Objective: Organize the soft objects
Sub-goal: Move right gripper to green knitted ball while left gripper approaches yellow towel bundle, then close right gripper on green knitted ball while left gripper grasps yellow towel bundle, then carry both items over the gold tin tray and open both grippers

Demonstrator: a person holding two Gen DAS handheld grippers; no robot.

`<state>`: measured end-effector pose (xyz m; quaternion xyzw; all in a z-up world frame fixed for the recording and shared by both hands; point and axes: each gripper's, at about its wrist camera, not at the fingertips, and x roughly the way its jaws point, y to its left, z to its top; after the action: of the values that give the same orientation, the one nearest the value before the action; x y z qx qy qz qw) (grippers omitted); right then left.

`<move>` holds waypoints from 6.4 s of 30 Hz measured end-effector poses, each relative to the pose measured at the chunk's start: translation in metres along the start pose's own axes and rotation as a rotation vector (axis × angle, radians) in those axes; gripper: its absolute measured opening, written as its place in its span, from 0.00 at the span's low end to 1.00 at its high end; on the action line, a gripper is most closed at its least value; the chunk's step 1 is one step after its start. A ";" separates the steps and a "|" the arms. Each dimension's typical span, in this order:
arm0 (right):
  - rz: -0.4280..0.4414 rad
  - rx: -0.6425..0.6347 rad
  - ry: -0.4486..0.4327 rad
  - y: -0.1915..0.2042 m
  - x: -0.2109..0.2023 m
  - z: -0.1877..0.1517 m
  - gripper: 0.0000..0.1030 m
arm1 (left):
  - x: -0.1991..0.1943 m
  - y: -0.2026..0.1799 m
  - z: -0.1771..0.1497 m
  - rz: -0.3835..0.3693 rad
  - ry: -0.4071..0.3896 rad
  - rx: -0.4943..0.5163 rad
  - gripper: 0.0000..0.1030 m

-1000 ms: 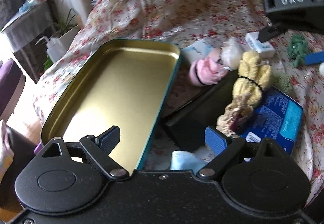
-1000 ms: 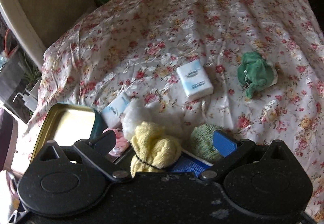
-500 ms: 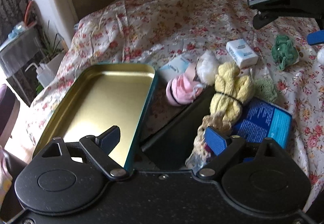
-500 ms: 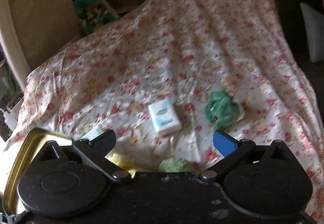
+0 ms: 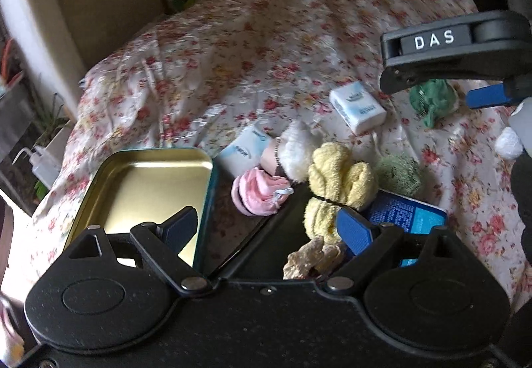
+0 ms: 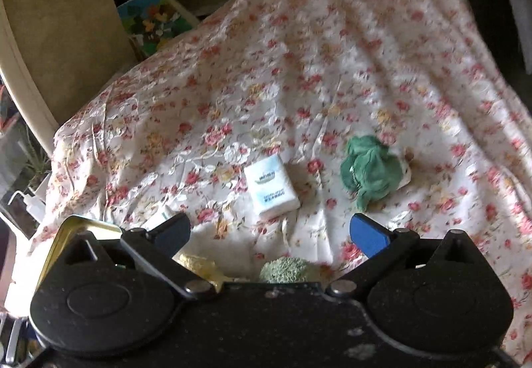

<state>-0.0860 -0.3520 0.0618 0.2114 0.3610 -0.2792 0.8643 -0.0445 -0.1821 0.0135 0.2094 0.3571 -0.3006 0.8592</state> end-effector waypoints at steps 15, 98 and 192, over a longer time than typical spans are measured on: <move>0.048 0.156 0.269 -0.030 0.044 -0.010 0.87 | 0.032 0.008 0.015 -0.104 0.136 -0.041 0.85; -0.083 0.273 0.140 -0.053 0.033 -0.005 0.52 | 0.071 -0.034 0.035 -0.179 0.130 -0.054 0.42; 0.181 -0.241 0.205 0.229 -0.041 -0.078 0.54 | -0.007 0.233 -0.031 0.028 0.220 -0.577 0.47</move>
<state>-0.0035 -0.1211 0.0791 0.1653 0.4577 -0.1317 0.8636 0.0916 0.0086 0.0317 -0.0071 0.5156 -0.1506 0.8434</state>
